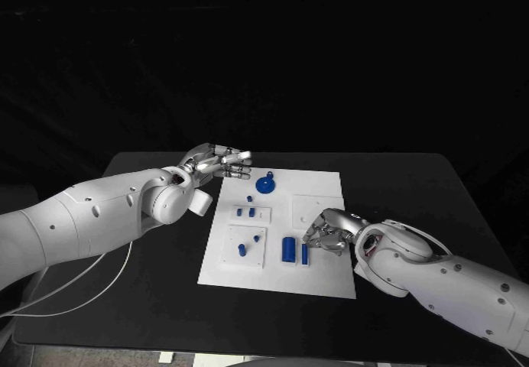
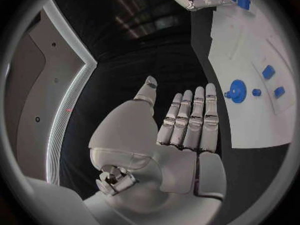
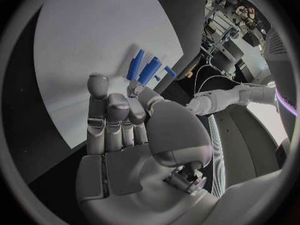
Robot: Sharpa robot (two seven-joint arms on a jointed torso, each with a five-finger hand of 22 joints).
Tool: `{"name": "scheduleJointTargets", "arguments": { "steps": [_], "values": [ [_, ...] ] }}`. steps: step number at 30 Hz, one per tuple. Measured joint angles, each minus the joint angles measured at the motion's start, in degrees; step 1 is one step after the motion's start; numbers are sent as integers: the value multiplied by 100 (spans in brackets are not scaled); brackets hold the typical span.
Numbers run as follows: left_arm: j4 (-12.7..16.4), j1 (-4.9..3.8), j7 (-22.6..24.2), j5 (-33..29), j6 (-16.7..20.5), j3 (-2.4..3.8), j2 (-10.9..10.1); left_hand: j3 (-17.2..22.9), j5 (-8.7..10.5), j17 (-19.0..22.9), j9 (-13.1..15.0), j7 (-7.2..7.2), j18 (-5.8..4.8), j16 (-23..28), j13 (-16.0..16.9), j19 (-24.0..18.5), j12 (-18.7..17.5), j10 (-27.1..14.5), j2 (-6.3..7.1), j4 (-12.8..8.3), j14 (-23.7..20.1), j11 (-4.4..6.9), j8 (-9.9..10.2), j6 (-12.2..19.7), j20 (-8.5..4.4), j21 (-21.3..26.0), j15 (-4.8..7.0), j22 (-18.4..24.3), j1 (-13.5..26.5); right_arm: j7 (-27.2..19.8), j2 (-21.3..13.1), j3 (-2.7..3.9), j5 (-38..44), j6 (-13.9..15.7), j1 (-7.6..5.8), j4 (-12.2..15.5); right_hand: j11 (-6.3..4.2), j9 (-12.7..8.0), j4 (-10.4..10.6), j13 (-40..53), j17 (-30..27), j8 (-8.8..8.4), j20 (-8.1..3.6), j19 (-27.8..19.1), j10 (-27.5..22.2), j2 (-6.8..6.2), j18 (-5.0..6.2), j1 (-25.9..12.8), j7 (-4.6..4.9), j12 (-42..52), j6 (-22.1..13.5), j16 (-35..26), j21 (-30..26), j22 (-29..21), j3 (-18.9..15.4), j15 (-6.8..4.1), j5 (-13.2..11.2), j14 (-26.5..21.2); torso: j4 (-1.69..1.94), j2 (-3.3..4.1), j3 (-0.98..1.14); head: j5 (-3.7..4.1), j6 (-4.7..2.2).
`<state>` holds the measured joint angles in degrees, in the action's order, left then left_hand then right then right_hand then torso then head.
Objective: Assemble the parts on the task board
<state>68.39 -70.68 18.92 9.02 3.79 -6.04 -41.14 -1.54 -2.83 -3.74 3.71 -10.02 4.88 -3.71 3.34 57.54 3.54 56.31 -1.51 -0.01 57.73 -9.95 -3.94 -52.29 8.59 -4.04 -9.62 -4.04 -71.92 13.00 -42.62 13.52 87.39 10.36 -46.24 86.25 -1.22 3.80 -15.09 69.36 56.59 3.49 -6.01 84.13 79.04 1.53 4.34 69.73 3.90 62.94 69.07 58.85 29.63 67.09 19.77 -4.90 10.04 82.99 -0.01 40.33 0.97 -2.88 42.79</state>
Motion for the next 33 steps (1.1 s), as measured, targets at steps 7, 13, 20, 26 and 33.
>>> {"name": "scheduleJointTargets", "arguments": {
  "steps": [7, 13, 20, 26, 33],
  "values": [
    [-3, 1, 0, 0, 0, 0, 0, 0, 0, 0, 0, 0, 0, 0, 0, 0, 0, 0, 0, 0, 0, 0, 0, 0, 0, 0, 0, 0, 0, -7, 21, -20, 39, -49, 0, -14, 0, 0, 0, 0, 0, 0, 0, 0, 0, 0, 0, 0, -18, 0, 18, 0, 0, 0, 0, 0, 0, 0, -2, -3, 0, -4, 3],
    [-5, 1, -1, 0, -2, 0, 0, 0, 0, 0, 0, 0, 0, 0, 0, 0, 0, 0, 0, 0, 0, 0, 0, 0, 0, 0, 0, 0, 0, -19, 20, -43, 44, -98, -15, -34, 0, -6, 0, 0, 0, -18, 0, 0, 0, 0, 1, 0, -28, 0, 108, 0, 0, 6, 0, 0, -27, 0, -6, -4, -2, 8, 6],
    [-6, 2, -9, 1, -4, 0, -1, 0, 0, 0, 0, 0, 0, 0, 0, 0, 0, 0, 0, 0, 0, 0, 0, 0, 0, 0, 0, 0, 0, -26, 38, -75, 44, -98, -25, -52, -1, 19, 25, 10, 10, 6, 0, 0, 0, -3, 0, -3, -58, 0, 184, 0, 0, 13, -25, 0, -72, 0, -9, -4, 1, 16, 2],
    [-6, 2, -18, 1, -6, 0, -5, 0, 0, 0, 0, 0, 0, 0, 0, 0, 0, 0, 0, 0, 0, 0, 0, 0, 0, 0, 0, 0, 0, 51, 64, -95, 145, 74, 1, -46, -22, 29, 73, 19, 36, 21, 0, 0, 21, -3, 0, -4, -104, 0, 292, 27, 44, 43, -102, 0, -166, 0, -5, -5, 1, 23, -3],
    [-6, 2, -29, 1, -9, 0, -8, 0, 0, 0, 0, 0, 0, 0, 0, 0, 0, 0, 0, 0, 0, 0, 0, 0, 0, 0, 0, 0, 0, 160, 105, -108, 282, 248, 29, -46, -22, 27, 127, 32, 44, 37, 0, 0, 21, -4, 0, -4, -119, 0, 322, 48, 44, 66, -242, 0, -206, 0, 1, -4, 1, 19, 4]
  ]
}}
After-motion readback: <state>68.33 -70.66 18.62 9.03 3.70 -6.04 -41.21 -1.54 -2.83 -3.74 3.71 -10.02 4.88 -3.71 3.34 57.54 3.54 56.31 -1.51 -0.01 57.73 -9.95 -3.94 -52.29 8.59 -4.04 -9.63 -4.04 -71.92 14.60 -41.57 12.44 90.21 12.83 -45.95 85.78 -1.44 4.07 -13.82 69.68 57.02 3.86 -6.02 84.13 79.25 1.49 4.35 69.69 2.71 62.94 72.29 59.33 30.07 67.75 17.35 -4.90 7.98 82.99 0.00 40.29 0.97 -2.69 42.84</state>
